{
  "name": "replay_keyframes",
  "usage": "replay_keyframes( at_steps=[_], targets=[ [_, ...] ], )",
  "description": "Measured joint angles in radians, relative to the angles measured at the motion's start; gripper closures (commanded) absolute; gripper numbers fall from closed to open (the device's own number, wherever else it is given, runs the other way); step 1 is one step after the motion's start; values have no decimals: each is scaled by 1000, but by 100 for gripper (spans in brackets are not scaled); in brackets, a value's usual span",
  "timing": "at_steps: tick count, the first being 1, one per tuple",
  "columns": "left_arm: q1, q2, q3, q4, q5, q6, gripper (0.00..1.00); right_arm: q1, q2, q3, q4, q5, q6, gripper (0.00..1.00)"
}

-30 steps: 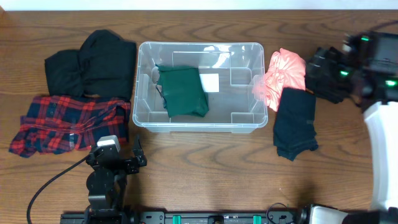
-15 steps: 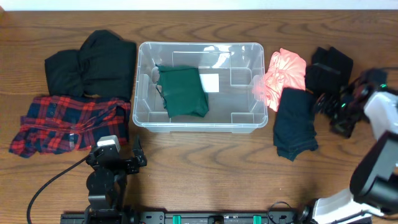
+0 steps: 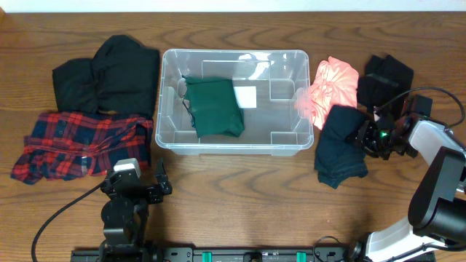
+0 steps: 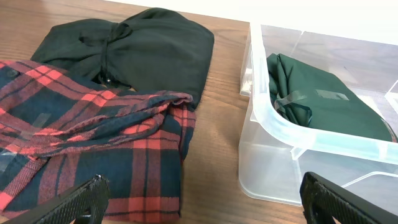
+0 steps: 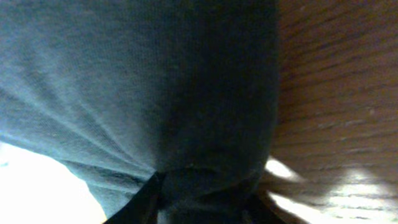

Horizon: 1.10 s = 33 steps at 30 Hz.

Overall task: Pack container
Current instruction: 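Move the right gripper to the dark navy garment and grasp it, then place the navy garment in the bin beside the green one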

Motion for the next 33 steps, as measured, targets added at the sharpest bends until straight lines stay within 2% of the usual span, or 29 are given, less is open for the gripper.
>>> replay_keyframes(
  at_steps=[5, 11, 14, 20, 25, 29, 33],
  targets=[
    [0, 0, 0, 0, 0, 0, 2, 4, -53, 0, -73, -22, -5, 99],
    [0, 0, 0, 0, 0, 0, 2, 26, -311, 60, -172, -87, 21, 99],
    [0, 0, 0, 0, 0, 0, 2, 99, -454, 156, -167, -109, 59, 99],
    [0, 0, 0, 0, 0, 0, 2, 319, -629, 264, 14, -150, 180, 99],
    [0, 0, 0, 0, 0, 0, 2, 512, -607, 268, 155, -107, 325, 99],
    [0, 0, 0, 0, 0, 0, 2, 645, -494, 268, 180, -3, 484, 99],
    [0, 0, 0, 0, 0, 0, 2, 737, -337, 266, 278, 50, 626, 99]
  ],
)
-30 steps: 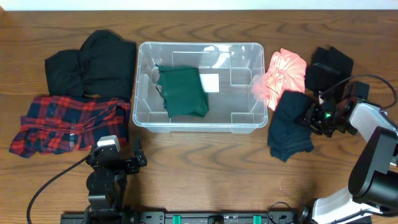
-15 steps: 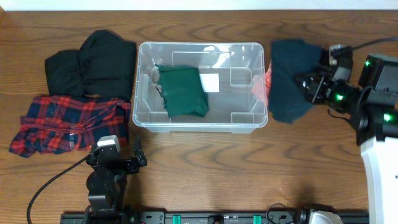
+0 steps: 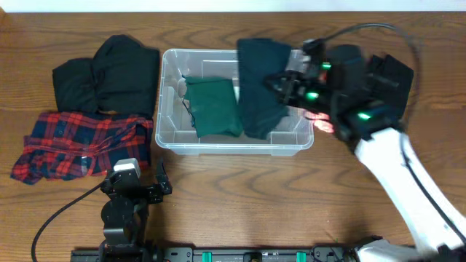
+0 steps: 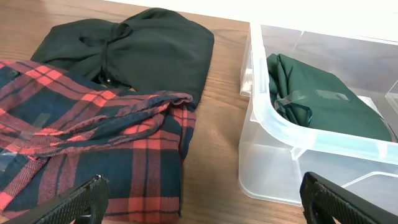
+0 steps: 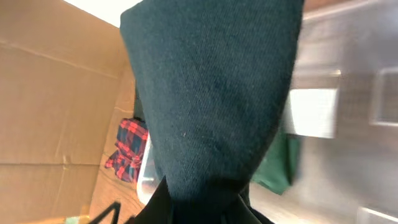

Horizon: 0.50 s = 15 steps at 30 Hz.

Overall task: Pack container
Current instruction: 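Place the navy garment in the bin beside the green one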

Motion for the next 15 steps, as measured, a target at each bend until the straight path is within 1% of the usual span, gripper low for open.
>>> replay_keyframes(
  at_steps=[4, 6, 11, 15],
  targets=[
    [0, 0, 0, 0, 0, 0, 2, 74, 147, -1, 133, 18, 93, 99],
    [0, 0, 0, 0, 0, 0, 2, 95, 198, -1, 162, 21, 119, 99],
    [0, 0, 0, 0, 0, 0, 2, 95, 297, -1, 138, 28, 150, 99],
    [0, 0, 0, 0, 0, 0, 2, 89, 344, -3, 126, 46, 138, 99]
  ],
)
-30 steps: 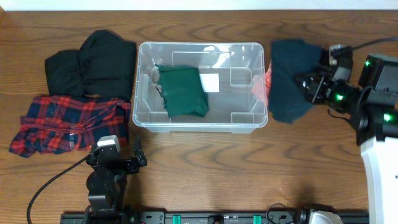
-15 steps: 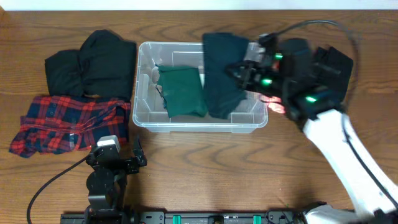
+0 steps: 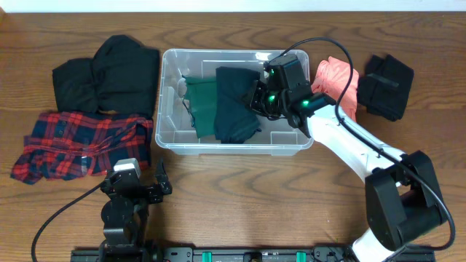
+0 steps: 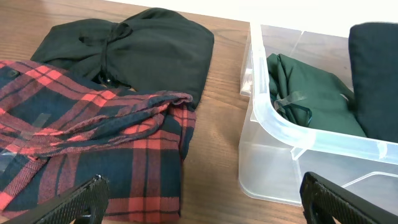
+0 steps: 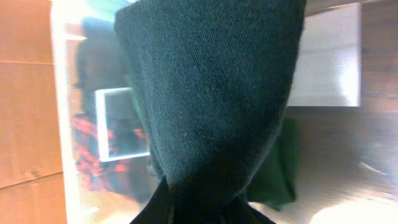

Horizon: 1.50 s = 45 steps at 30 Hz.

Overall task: Pack container
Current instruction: 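Place the navy garment in the bin beside the green one, then reach the right gripper to the black folded clothes and grasp them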

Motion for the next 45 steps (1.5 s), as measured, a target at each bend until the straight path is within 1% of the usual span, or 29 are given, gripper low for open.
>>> replay_keyframes(
  at_steps=[3, 9, 12, 13, 14, 15, 16, 19, 22, 25, 28, 31, 34, 36, 38, 41, 45],
  targets=[
    [0, 0, 0, 0, 0, 0, 2, 0, 3, 0, -49, 42, -27, 99],
    [0, 0, 0, 0, 0, 0, 2, -25, 3, 0, -205, 157, -88, 99],
    [0, 0, 0, 0, 0, 0, 2, -51, 3, 0, -230, 212, -122, 99],
    [0, 0, 0, 0, 0, 0, 2, -58, 3, 0, -227, 222, -135, 96],
    [0, 0, 0, 0, 0, 0, 2, -68, 3, 0, -217, 235, -153, 83],
    [0, 0, 0, 0, 0, 0, 2, -77, 3, 0, -201, 239, -179, 62],
    [0, 0, 0, 0, 0, 0, 2, -83, 3, 0, -184, 241, -200, 48],
    [0, 0, 0, 0, 0, 0, 2, -98, 3, 2, -158, 209, -301, 48],
    [0, 0, 0, 0, 0, 0, 2, -101, 3, 16, -173, 161, -370, 48],
    [0, 0, 0, 0, 0, 0, 2, -101, -5, 58, -204, 121, -406, 48],
    [0, 0, 0, 0, 0, 0, 2, -105, -50, 99, -250, 109, -423, 49],
    [0, 0, 0, 0, 0, 0, 2, -131, -133, 119, -275, 109, -432, 43],
    [0, 0, 0, 0, 0, 0, 2, -221, -230, 133, -323, 118, -440, 40],
    [0, 0, 0, 0, 0, 0, 2, -307, -269, 141, -361, 124, -441, 36],
    [0, 0, 0, 0, 0, 0, 2, -433, -281, 149, -416, 129, -444, 30],
    [0, 0, 0, 0, 0, 0, 2, -612, -256, 150, -483, 146, -460, 27],
    [0, 0, 0, 0, 0, 0, 2, -814, -170, 150, -507, 160, -475, 26]
  ],
)
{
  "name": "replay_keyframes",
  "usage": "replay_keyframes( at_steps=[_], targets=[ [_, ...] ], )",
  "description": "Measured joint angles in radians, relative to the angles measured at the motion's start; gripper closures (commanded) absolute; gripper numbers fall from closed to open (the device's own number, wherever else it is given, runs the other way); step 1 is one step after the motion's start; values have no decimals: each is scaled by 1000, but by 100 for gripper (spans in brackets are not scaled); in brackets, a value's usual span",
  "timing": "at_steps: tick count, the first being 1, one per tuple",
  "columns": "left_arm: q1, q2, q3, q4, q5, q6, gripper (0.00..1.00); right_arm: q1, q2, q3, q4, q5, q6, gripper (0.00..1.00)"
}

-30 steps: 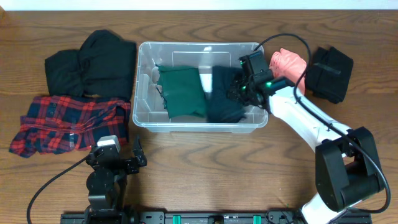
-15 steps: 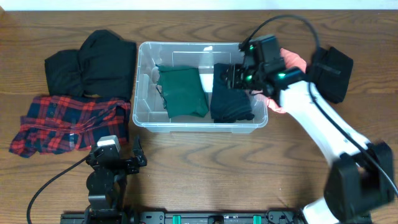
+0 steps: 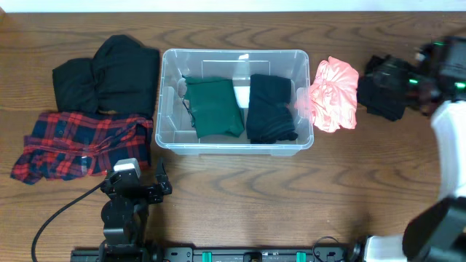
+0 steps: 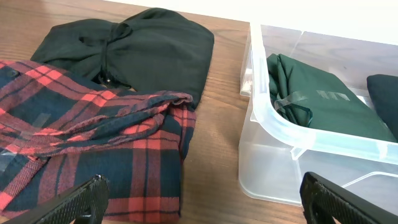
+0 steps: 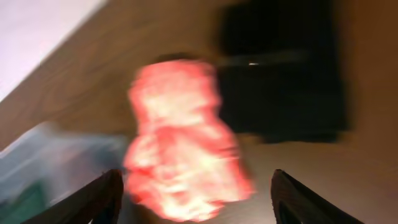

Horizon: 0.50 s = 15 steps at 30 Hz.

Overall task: Pack container
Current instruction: 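Reach the right gripper to the black folded clothes and grasp them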

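A clear plastic container [image 3: 233,52] [image 4: 267,124] holds a green garment [image 3: 213,108] [image 4: 323,102] and, to its right, a dark navy garment [image 3: 271,109] [image 4: 384,93]. A pink garment [image 3: 333,94] [image 5: 180,155] lies on the table right of the container, with a black garment [image 3: 384,86] [image 5: 280,87] beyond it. My right gripper [image 3: 421,78] [image 5: 208,199] hangs open and empty above those two, its view blurred. My left gripper [image 3: 159,182] [image 4: 205,205] rests open near the front edge, facing the container's left corner.
A black garment [image 3: 109,73] [image 4: 143,53] and a red plaid shirt [image 3: 80,143] [image 4: 87,143] lie left of the container on the wooden table [image 3: 240,196]. A cable [image 3: 58,218] trails from the left arm's base.
My right gripper was inside the container, shut on the dark navy garment. That garment now lies in the container beside the green one, and the gripper is open at the far right.
My right gripper was shut on the dark navy garment on the table right of the container. Then it held the garment above the container, then low inside it. Now the garment lies in the container and the gripper is open over the pink and black garments. The left arm stayed still.
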Motion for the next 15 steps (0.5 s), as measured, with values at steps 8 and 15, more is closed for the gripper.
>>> replay_keyframes(
  at_steps=[8, 15],
  targets=[
    [0, 0, 0, 0, 0, 0, 2, -215, 193, 0, 51, -36, -38, 24],
    [0, 0, 0, 0, 0, 0, 2, -219, 356, 0, 186, -101, -78, 22]
  ],
)
